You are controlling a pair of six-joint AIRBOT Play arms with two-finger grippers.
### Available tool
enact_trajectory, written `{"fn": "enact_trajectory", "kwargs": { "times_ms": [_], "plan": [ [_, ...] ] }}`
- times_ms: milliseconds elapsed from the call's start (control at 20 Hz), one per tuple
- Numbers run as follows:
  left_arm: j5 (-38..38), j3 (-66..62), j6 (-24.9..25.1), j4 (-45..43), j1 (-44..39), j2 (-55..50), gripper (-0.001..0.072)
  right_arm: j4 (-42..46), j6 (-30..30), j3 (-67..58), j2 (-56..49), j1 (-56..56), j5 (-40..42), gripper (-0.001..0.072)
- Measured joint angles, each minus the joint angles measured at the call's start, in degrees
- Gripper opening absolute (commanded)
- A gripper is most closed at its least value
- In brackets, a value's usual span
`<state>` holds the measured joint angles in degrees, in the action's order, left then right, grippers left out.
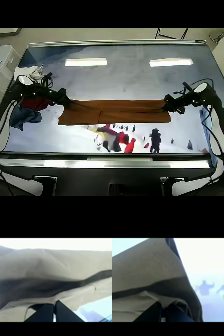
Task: Fold the clothes and pants, and hang the long-sleeved shirts on hangers.
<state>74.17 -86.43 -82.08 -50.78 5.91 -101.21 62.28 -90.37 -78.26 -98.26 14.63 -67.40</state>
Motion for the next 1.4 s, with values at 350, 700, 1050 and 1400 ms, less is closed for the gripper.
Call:
{"fn": "enact_trajectory", "kwargs": {
  "times_ms": [350, 700, 1050, 1400],
  "plan": [
    [4.1, -2.1, -1.9, -0.1, 0.7, -4.8, 0.0574, -2.4, -0.7, -2.8, -1.6, 2.4, -2.6, 0.0568],
    [8.2, -2.5, -1.7, 0.0, 3.7, 0.7, 0.0574, -6.3, 4.7, -5.4, -5.7, 9.3, -10.1, 0.0711],
    [8.4, -2.5, -1.7, 0.3, 2.5, 8.3, 0.0574, -14.8, 9.4, -5.8, -11.6, 7.8, -12.4, 0.0445],
    [4.5, -2.6, -1.7, 0.7, -3.0, 10.7, 0.0027, -17.2, 13.8, -6.5, -11.5, 5.1, -12.8, 0.0042]
  ]
}}
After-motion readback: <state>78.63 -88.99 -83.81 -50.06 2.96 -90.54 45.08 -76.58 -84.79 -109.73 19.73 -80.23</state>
